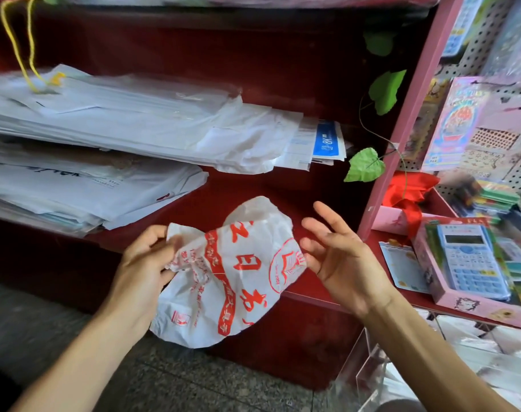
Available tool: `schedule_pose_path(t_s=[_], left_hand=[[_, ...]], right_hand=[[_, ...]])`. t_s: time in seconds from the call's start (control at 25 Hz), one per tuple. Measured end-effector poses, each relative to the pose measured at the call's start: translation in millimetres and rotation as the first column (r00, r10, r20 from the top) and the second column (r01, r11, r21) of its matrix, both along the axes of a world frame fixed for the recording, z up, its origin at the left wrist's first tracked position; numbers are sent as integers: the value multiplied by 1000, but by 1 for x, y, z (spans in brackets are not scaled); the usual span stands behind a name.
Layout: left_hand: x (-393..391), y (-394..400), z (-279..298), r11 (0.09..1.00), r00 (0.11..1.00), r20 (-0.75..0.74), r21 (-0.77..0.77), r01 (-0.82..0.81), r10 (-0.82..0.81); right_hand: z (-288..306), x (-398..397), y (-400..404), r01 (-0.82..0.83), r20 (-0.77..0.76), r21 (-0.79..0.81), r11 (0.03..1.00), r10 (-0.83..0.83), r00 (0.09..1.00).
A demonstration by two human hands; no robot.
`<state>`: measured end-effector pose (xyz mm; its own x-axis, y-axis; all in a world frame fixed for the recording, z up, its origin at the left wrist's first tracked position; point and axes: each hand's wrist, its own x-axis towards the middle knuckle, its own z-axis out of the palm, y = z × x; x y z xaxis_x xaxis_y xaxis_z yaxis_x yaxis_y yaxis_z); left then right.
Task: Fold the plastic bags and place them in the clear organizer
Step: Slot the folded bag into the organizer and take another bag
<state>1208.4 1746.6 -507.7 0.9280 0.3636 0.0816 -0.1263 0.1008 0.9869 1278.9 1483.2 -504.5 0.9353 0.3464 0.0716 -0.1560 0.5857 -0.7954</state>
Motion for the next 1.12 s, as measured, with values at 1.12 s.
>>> schedule_pose_path(t_s=[1.12], left_hand=[[7, 10, -9, 977, 996, 82, -213, -16, 34]], right_hand=[[-16, -7, 22, 82, 85, -325, 942, -57, 995]])
